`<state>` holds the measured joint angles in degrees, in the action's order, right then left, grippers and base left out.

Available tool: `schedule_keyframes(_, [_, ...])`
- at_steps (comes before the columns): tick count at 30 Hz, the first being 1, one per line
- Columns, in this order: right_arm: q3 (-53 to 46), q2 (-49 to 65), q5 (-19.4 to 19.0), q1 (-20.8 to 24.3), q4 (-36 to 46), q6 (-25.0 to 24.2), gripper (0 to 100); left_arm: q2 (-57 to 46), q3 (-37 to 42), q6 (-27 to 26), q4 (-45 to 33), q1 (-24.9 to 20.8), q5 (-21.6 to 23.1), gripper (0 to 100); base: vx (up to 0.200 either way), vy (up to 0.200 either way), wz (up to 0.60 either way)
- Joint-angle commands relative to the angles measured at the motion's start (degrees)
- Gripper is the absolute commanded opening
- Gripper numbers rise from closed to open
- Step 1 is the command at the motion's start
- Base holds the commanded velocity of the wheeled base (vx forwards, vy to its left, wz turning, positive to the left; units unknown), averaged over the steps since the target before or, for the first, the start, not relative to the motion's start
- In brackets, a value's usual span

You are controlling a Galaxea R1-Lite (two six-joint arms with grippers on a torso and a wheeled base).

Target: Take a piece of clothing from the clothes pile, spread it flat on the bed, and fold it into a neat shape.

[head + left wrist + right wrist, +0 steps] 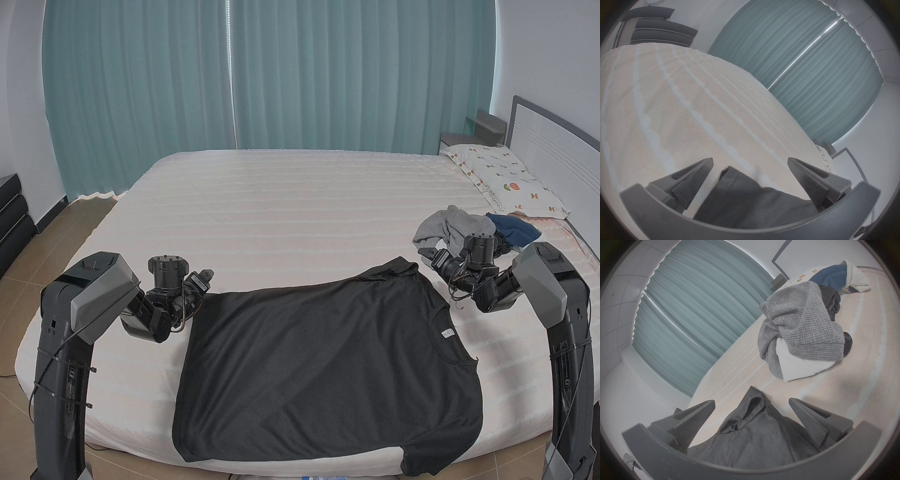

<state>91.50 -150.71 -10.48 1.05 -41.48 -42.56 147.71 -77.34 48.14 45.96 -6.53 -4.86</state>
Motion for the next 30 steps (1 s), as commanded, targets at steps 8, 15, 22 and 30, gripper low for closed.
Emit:
schedule_keyframes(8, [1.1,-1.4,0.0,-0.2,-0.2,0.2,100,1.2,1.2,0.0,0.3,-0.5,-0.5,100,0.0,0.0,0.0])
schedule_keyframes(15, [2.2,-2.3,0.1,0.0,-0.2,0.6,100,1.6,0.3,0.0,0.3,-0.8,-0.5,0,0.0,0.0,0.0])
schedule_keyframes(22, [5.1,-4.2,1.3,0.3,-0.2,1.6,100,2.4,-2.6,0.1,1.2,0.2,-4.1,0,0.0,0.0,0.0])
schedule_keyframes(30, [8.9,-6.6,3.5,0.3,-0.2,2.0,100,4.7,-6.0,0.1,2.5,0.8,-8.1,0,0.0,0.0,0.0])
